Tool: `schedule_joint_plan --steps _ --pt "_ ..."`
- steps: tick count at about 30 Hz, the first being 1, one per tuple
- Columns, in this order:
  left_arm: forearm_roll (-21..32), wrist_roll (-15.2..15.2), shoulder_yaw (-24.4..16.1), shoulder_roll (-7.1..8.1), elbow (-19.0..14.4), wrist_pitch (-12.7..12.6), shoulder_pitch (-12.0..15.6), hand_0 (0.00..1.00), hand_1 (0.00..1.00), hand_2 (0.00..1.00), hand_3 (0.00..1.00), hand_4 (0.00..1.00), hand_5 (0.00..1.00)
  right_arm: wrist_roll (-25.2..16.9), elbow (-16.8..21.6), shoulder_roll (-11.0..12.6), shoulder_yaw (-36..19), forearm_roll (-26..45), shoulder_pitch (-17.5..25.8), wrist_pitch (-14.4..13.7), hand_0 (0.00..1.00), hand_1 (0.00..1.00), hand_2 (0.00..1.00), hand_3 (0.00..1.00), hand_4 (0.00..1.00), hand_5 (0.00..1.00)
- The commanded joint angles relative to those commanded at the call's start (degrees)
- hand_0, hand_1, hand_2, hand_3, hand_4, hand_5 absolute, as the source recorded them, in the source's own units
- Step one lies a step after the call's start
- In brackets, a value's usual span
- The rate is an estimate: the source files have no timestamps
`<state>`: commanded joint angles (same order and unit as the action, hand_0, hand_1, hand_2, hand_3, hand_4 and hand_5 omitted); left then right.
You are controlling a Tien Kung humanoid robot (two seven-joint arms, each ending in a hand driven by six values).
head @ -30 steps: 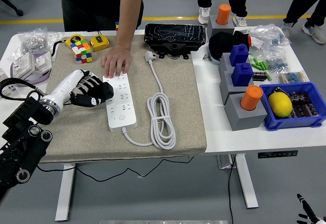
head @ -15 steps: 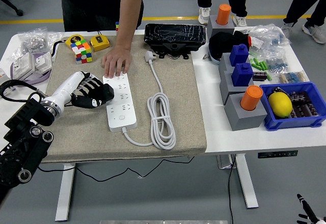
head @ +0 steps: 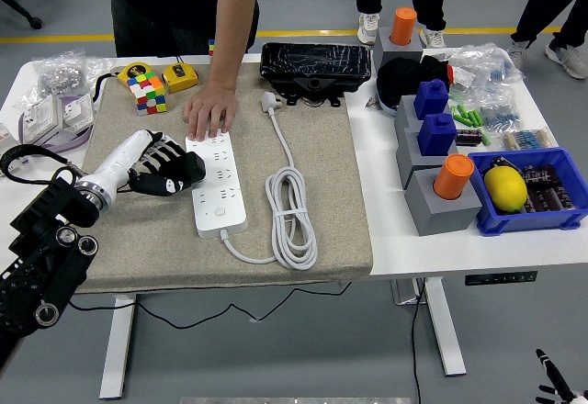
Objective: Pick up the plug,place it near the board,insert it into the board,press the button
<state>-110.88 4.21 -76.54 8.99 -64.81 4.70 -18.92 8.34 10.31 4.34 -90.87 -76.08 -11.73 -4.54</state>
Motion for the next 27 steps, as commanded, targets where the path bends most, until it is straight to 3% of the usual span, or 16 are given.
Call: schedule_joint_plan --steps 27 --pt "-0.4 -0.5 0.2 0.02 1.1 -0.5 -0.3 0.415 0.541 0.410 0.453 0.594 0.002 -0.1 0.0 0.1 0.1 0.3 -0.1 -0.1 0.994 0.869 0.802 0.844 0.998 0.998"
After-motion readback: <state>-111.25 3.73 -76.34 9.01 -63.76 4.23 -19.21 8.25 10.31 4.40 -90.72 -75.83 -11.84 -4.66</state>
